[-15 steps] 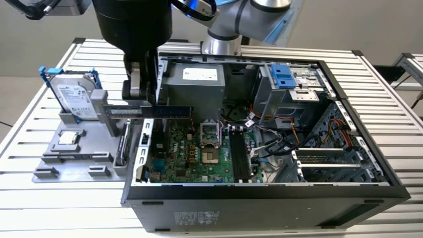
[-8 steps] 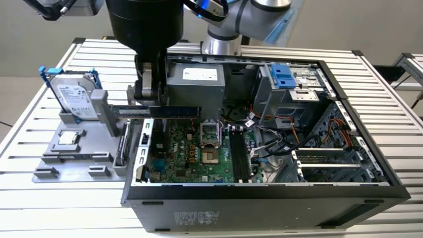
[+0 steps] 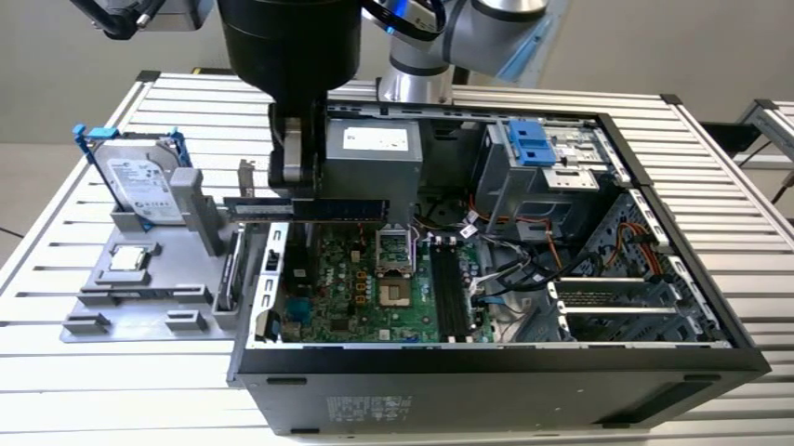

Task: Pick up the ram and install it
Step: 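Pick up the ram and move it above insertion slot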

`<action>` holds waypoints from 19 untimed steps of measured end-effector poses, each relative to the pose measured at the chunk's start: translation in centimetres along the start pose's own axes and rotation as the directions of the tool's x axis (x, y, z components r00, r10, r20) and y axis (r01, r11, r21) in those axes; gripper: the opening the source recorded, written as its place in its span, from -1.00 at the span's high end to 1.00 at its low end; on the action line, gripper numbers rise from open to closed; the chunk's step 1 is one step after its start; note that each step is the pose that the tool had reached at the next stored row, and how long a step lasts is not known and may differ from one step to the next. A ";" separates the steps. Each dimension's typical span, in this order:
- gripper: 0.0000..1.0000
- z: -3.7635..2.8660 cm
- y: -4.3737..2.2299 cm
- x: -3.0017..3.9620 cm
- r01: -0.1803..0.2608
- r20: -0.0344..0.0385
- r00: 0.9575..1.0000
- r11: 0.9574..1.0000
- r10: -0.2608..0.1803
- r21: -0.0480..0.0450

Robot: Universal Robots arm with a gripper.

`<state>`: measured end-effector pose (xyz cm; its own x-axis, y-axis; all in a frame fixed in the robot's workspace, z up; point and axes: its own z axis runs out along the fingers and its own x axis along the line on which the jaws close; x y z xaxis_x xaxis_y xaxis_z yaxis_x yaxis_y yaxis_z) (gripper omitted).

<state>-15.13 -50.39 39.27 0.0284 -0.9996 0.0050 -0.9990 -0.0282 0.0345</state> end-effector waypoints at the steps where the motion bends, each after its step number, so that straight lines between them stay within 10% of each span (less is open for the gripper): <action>1: 1.00 -0.01 -0.11 0.00 0.000 0.000 1.000 1.000 0.000 0.000; 19: 1.00 -0.07 -2.15 0.06 0.000 0.000 1.000 1.000 0.000 0.000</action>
<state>-12.97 -50.39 39.27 0.0285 -0.9996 0.0050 -0.9990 -0.0283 0.0345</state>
